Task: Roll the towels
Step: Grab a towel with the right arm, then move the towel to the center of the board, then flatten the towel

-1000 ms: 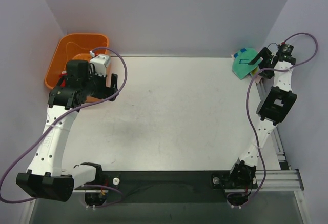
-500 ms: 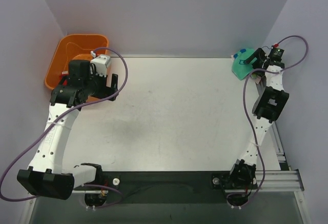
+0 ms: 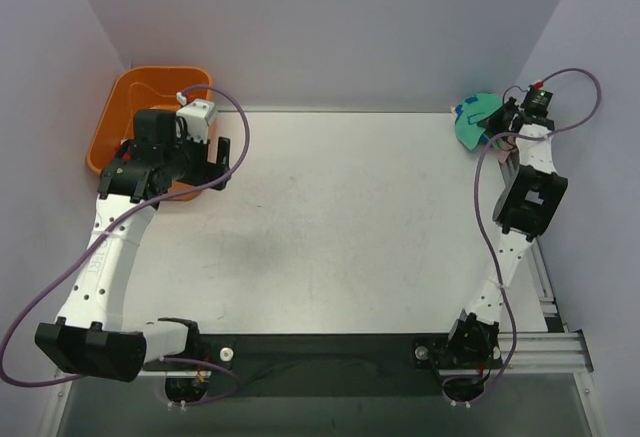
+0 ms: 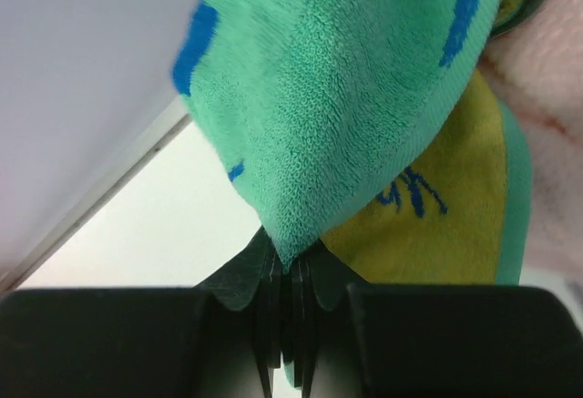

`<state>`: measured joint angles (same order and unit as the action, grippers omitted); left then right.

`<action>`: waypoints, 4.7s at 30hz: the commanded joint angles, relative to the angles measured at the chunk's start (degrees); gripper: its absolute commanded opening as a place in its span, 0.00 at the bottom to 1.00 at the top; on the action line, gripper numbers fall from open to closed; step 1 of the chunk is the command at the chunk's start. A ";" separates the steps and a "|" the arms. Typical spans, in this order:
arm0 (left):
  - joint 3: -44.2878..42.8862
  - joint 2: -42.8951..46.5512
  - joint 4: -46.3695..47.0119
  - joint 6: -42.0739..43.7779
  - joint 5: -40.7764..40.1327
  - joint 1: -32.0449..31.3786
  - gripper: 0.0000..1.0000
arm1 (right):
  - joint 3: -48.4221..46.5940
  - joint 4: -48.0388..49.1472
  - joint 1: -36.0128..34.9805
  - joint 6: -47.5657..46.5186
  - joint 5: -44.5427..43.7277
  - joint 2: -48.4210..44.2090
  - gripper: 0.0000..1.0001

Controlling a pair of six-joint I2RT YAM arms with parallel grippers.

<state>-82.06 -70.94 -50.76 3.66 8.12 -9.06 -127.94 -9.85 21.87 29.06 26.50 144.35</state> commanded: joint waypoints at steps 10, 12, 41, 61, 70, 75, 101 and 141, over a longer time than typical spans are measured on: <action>-8.10 -0.78 2.69 0.29 6.28 1.06 0.96 | 29.92 0.36 -1.04 10.14 16.73 -42.29 0.00; -8.99 -0.34 2.69 0.82 7.70 1.24 0.96 | 35.79 -1.65 -2.78 8.66 17.97 -50.55 0.00; 14.98 15.04 2.50 11.89 22.47 -12.19 0.80 | 70.98 -23.00 -33.04 -19.29 5.39 -85.03 0.63; 18.61 -11.92 19.28 32.02 13.41 -54.13 0.62 | 75.82 -29.00 -13.00 -19.39 21.92 -64.02 0.48; 17.02 -25.56 27.46 37.56 10.16 -54.31 0.63 | 75.39 -29.96 -10.97 -19.39 22.98 -64.73 0.59; 16.93 -30.83 29.49 38.17 7.53 -54.31 0.51 | 74.85 -32.95 -10.27 -20.44 24.12 -65.16 0.59; -2.05 -27.41 26.34 -8.76 27.67 -19.78 0.00 | 73.45 -28.65 -17.63 -20.36 23.34 -59.72 0.54; -6.71 -26.89 21.14 -1.82 26.42 -8.08 0.00 | 62.27 -27.87 -26.96 -27.14 13.41 -56.11 0.57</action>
<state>-87.37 -100.99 -29.82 0.71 31.88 -17.43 -69.80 -33.61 -2.22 3.38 39.83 89.67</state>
